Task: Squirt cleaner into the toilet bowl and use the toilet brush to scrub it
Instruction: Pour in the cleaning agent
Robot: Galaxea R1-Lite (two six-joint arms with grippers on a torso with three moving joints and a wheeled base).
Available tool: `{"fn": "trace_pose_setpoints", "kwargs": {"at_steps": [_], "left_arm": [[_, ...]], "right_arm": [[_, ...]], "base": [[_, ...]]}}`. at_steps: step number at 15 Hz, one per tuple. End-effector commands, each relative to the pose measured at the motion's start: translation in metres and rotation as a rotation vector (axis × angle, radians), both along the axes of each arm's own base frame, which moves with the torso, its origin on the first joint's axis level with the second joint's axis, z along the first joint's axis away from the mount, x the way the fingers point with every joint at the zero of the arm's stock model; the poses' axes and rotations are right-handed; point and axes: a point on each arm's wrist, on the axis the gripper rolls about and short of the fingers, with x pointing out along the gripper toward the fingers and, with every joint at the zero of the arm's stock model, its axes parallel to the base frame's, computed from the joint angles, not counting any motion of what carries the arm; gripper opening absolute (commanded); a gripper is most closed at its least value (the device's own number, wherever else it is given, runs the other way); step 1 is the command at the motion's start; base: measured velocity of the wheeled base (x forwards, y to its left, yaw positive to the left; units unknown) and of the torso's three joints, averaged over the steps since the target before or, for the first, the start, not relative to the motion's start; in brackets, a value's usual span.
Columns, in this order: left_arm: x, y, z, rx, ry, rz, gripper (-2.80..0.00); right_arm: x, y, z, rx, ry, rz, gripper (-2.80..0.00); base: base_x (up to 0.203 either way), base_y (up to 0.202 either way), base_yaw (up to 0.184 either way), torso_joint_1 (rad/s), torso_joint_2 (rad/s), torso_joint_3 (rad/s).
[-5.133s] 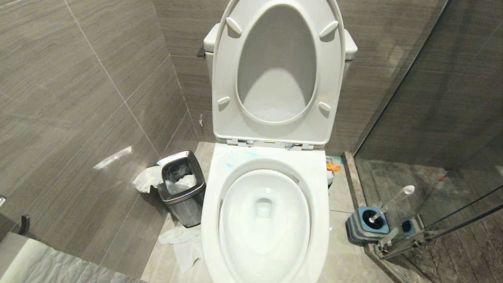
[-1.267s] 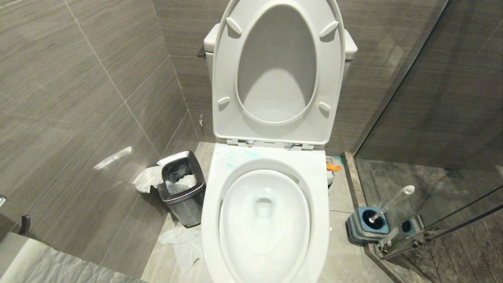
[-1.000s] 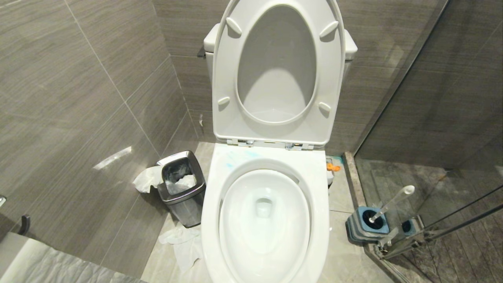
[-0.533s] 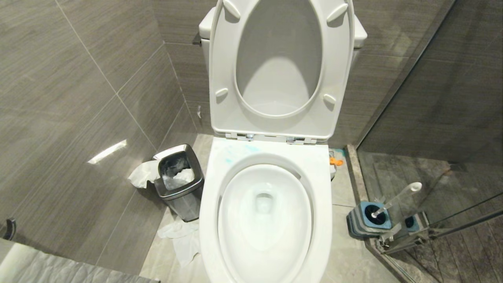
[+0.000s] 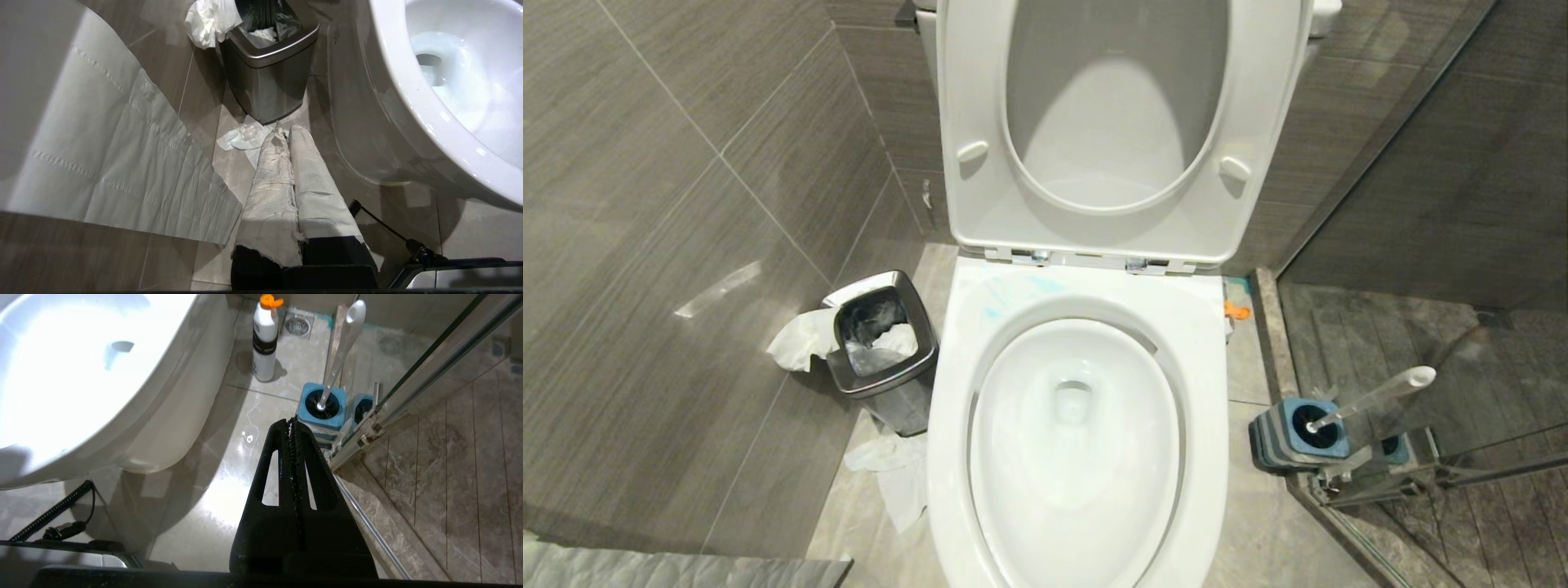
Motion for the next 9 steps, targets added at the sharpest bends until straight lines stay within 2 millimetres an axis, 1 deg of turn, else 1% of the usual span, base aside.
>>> {"fn": "trace_pose_setpoints", "kwargs": {"at_steps": [1,9], "left_arm": [[0.0001,0.0001,0.0001,-0.008,0.001,0.006,-2.8],[0.0001,0.0001,0.0001,-0.014,0.001,0.006,-2.8]], "right_arm": [[0.0,0.0,0.0,0.0,0.001,0.001,-2.8],[0.0,0.0,0.0,-0.001,0.001,0.001,-2.8]], "base": [[0.0,0.0,0.0,0.003,0.0,-0.197],[0.0,0.0,0.0,0.006,0.0,-0.199]]}}
